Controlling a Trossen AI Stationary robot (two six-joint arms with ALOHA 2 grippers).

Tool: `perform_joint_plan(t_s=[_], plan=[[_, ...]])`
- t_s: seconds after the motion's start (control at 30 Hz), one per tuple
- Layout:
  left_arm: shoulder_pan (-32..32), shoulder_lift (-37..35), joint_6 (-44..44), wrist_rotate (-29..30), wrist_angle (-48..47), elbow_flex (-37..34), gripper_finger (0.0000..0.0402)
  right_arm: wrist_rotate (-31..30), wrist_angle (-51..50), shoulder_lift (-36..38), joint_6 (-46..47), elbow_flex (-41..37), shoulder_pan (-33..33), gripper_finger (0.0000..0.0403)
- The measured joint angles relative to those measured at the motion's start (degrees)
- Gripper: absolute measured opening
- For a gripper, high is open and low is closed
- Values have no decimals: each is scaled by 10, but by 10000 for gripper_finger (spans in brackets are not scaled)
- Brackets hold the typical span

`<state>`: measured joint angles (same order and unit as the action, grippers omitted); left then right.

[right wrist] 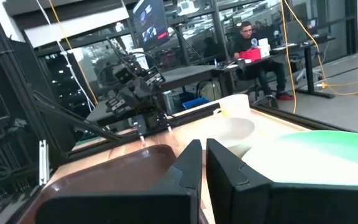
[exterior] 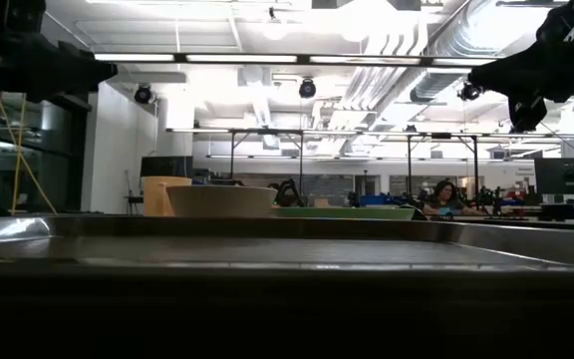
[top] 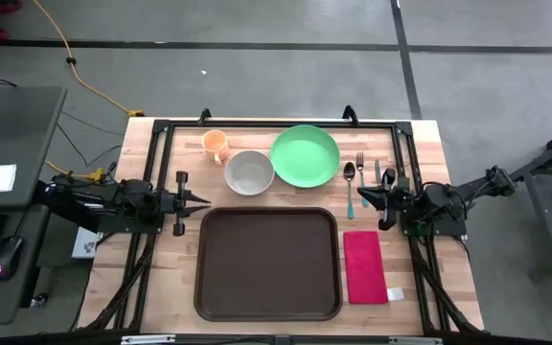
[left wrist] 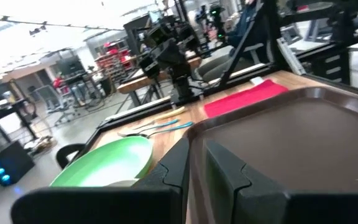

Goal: Set up tray
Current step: Put the mug on the brown serving tray

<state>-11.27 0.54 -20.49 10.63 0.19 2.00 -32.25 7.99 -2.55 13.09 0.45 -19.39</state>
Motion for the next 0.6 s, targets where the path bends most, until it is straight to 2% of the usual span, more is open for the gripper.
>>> perform_joint_plan(t_s=[0.13,0.27,0.4,0.6], plan=[[0,0,3,53,0,0,79,-7,0,0,-3,0,0,0],[0,0,42,166,-6,9,79,-32,0,0,-16,0,0,0],[0,0,40,238,-8,48,78,-57,0,0,-16,0,0,0],[0,27,4,298,-52,136,68,-58,0,0,-16,0,0,0]])
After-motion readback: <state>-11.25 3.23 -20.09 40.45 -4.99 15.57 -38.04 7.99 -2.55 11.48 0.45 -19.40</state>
